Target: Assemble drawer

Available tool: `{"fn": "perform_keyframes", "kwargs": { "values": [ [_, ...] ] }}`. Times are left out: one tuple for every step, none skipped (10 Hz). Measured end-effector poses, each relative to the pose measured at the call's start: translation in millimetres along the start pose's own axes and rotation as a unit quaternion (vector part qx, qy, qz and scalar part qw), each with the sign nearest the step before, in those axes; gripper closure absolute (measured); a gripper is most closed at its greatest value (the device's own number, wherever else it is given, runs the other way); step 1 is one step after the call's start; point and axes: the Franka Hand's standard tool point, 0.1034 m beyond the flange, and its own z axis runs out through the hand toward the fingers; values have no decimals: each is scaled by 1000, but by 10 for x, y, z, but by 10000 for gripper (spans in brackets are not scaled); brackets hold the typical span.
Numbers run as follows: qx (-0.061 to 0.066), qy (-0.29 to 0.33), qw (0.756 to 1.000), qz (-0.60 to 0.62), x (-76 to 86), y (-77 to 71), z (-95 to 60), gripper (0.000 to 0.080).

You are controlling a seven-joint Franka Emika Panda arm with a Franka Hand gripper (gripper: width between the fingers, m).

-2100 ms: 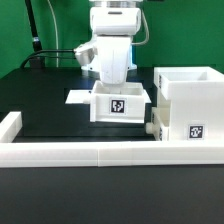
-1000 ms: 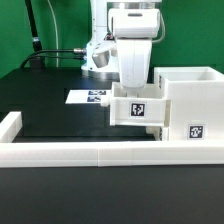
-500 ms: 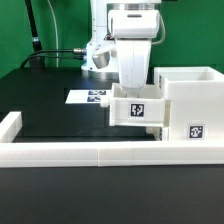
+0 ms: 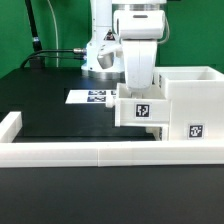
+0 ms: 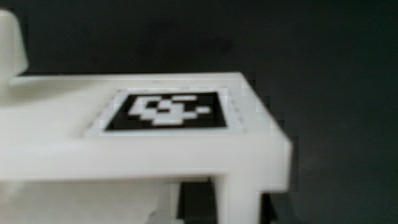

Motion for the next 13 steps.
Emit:
{"fn": "perform_keyframes", "kwargs": {
  "values": [
    [1, 0, 1000, 0, -2, -1, 3, 758],
    [1, 0, 1000, 1, -9, 0, 3, 758],
    [1, 0, 1000, 1, -12, 0, 4, 758],
    [1, 0, 1000, 1, -13, 0, 4, 758],
    [1, 0, 1000, 1, -16, 0, 4, 758],
    [3, -1, 1000, -6, -35, -6, 8, 758],
    [3, -1, 1000, -6, -37, -6, 7, 758],
    [4, -1, 1000, -6, -41, -4, 5, 758],
    [4, -1, 1000, -5, -46, -4, 5, 758],
    [4, -1, 1000, -5, -46, -4, 5, 758],
    [4, -1, 1000, -4, -46, -4, 5, 758],
    [4, -1, 1000, -4, -47, -4, 5, 758],
    [4, -1, 1000, -4, -47, -4, 5, 758]
  ]
}}
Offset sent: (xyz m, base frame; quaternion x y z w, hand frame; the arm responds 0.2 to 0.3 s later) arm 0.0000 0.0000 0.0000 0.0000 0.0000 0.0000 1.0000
